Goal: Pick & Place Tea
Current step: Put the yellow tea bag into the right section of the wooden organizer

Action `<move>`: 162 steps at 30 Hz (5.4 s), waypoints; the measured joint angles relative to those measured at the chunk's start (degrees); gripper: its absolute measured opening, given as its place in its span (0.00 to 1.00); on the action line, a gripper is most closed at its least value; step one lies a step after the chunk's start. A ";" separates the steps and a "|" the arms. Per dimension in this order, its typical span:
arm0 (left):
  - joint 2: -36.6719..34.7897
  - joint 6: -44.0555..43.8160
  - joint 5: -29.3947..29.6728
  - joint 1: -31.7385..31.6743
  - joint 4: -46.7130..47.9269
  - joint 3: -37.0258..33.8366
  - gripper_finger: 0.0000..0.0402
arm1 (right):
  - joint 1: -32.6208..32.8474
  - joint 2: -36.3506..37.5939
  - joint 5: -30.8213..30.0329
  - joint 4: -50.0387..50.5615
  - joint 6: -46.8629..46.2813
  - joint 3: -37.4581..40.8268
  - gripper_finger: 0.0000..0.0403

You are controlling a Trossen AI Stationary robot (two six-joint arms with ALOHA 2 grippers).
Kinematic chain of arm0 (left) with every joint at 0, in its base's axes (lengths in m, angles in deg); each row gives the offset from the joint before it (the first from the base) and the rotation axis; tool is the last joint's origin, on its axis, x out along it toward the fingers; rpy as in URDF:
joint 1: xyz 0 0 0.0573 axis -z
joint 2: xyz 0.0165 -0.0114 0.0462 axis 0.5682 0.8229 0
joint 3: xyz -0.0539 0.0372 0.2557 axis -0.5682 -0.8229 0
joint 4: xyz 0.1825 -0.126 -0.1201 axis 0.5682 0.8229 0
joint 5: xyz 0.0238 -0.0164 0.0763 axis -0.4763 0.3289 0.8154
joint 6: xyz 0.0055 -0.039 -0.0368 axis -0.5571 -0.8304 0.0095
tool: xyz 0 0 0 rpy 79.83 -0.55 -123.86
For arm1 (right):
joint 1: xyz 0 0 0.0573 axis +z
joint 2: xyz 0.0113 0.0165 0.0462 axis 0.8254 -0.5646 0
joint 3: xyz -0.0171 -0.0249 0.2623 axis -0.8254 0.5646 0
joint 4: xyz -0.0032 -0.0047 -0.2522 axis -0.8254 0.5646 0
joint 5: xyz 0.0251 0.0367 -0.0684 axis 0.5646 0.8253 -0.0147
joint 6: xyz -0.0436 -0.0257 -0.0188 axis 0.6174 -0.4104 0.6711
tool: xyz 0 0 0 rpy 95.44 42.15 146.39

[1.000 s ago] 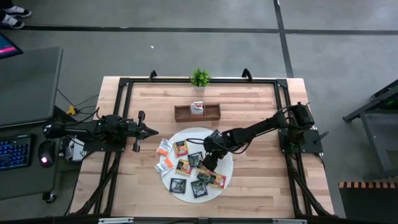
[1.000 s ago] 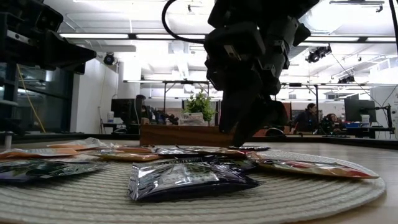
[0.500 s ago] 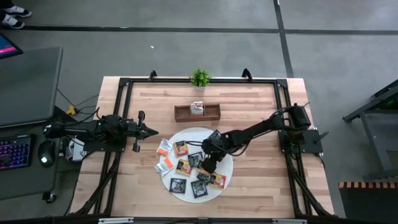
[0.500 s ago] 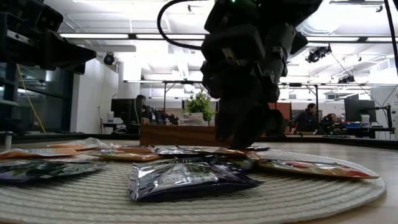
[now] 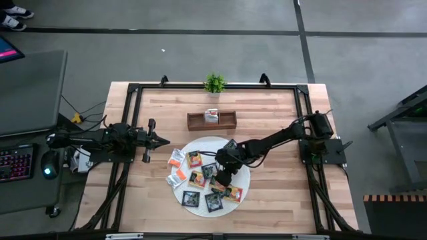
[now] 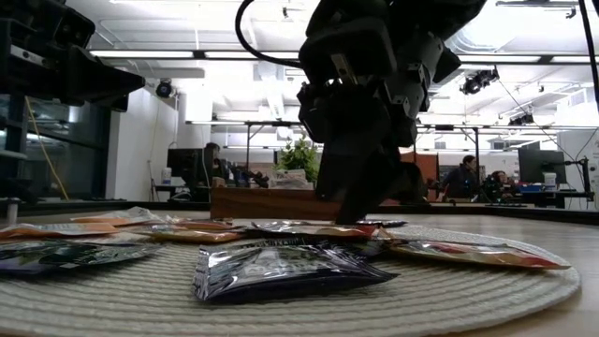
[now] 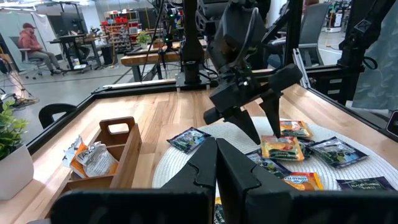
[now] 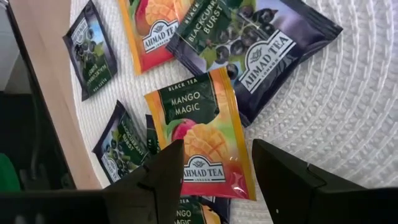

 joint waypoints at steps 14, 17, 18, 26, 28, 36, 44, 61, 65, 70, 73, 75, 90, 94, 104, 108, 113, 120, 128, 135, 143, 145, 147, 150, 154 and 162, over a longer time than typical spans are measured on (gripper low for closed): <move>-0.02 0.02 0.00 0.02 0.00 0.00 0.00 | 0.03 -0.55 -0.52 0.60 1.19 0.00 0.46; -0.01 0.00 0.01 0.02 0.00 0.00 0.00 | 0.18 -1.68 1.50 -0.95 0.78 0.00 0.46; 0.00 0.01 0.00 0.02 0.02 0.00 0.00 | 0.31 -1.90 1.97 -1.59 0.73 0.00 0.46; -0.01 0.01 0.00 0.00 0.02 0.00 0.00 | 0.70 -2.80 4.14 -4.28 -0.03 0.00 0.46; 0.00 0.00 0.00 0.00 0.00 0.00 0.00 | 0.70 -2.82 4.99 -4.48 0.18 0.00 0.45; 0.00 0.01 0.00 0.02 0.00 0.00 0.00 | 1.05 -2.93 9.19 -7.81 0.11 0.02 0.37; -0.02 0.02 0.00 0.00 0.00 0.00 0.00 | 1.90 -2.91 9.68 -8.05 0.11 0.02 0.33; 0.00 0.00 0.00 0.02 0.00 0.00 0.00 | 2.12 -2.91 7.70 -8.02 -0.32 0.02 0.01; -0.01 0.00 0.00 0.01 0.01 0.00 0.00 | 2.12 -2.91 6.87 -8.04 -0.73 0.02 0.01; -0.01 0.00 0.02 0.02 0.00 0.00 0.00 | 2.12 -2.38 5.30 -8.54 -0.75 -0.56 0.00; -0.02 0.01 0.02 0.01 0.01 0.00 0.00 | 2.12 -2.07 3.17 -7.01 0.14 -2.23 0.00; -0.02 0.00 0.00 0.02 0.02 0.00 0.00 | 2.08 -2.05 1.60 -7.00 0.80 -3.51 0.00; -0.02 0.02 0.00 0.02 0.04 0.00 0.00 | 1.79 -1.69 -9.82 -3.00 5.13 -9.66 0.00; -0.02 0.00 0.00 0.02 0.02 0.00 0.00 | 1.74 -0.43 -13.48 -0.71 6.16 -9.70 0.00; -0.02 0.01 0.00 0.01 0.01 0.00 0.00 | 0.24 -0.43 -9.03 2.87 6.17 -9.68 0.00; -0.02 0.01 -0.02 0.02 0.01 0.00 0.00 | 0.14 -1.94 -8.25 4.74 9.82 -10.53 0.05; -0.02 0.00 -0.02 0.00 0.02 0.00 0.00 | 1.14 -6.30 -6.47 9.07 24.92 -16.09 0.22; -0.02 0.00 0.00 0.02 0.02 0.00 0.00 | 1.89 -12.67 -14.37 16.52 45.25 -24.39 0.47; -0.02 0.01 0.00 0.02 0.00 0.00 0.00 | 1.77 -15.30 -20.06 18.28 53.66 -30.65 0.56; -0.02 0.02 0.00 0.01 0.01 0.00 0.00 | 1.42 -16.24 -16.09 18.81 53.53 -32.79 0.56; -0.01 0.01 0.00 0.01 0.00 0.00 0.00 | 1.51 -17.59 -12.91 18.71 51.35 -32.45 0.56; 0.00 0.00 0.00 0.00 0.02 0.00 0.00 | 1.44 -17.59 -14.05 17.83 51.34 -31.96 0.56; 0.00 0.02 0.00 0.02 0.00 0.00 0.00 | 1.40 -17.59 -13.84 18.11 50.84 -31.82 0.56; 0.00 0.02 -0.01 0.02 0.00 0.00 0.00 | 1.30 -17.72 -13.33 18.61 50.71 -31.80 0.56; 0.00 0.01 -0.02 0.02 0.00 0.00 0.00 | 1.31 -19.43 -10.71 18.27 50.42 -31.80 0.56; 0.00 0.01 0.00 0.02 0.00 0.00 0.00 | 1.38 -21.27 -9.78 16.24 47.05 -32.06 0.54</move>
